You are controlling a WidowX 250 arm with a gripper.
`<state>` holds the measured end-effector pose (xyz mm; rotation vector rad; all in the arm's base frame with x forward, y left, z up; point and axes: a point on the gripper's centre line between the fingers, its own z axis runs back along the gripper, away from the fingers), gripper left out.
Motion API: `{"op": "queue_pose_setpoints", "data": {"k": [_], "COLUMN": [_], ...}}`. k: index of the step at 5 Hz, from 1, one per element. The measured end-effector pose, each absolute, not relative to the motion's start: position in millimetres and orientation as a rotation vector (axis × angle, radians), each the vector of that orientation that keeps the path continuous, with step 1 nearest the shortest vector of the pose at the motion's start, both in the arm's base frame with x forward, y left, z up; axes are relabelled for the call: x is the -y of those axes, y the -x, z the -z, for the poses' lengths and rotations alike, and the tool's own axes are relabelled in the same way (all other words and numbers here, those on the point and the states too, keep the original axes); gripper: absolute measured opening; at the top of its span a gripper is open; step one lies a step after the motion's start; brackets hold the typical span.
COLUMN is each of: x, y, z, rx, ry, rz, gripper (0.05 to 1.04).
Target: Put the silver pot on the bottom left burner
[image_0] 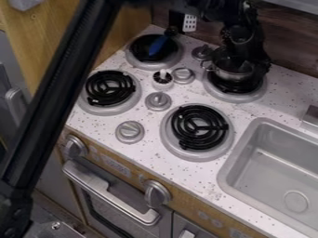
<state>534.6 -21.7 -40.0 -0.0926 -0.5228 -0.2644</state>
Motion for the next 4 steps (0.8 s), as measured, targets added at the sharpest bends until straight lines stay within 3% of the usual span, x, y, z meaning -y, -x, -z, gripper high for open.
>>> {"op": "queue_pose_setpoints", "data": {"k": [1, 3, 4], "x": [19.9, 18.2, 20.6], "y": [-527.2, -511.3, -503.4], "z": [51.3, 61.2, 57.6], "rx": [0.454, 0.365, 0.362], "ry": [0.09, 0.055, 0.072], "rz": [0.277, 0.296, 0.315], "gripper": [0.946, 0.381, 0.172]}}
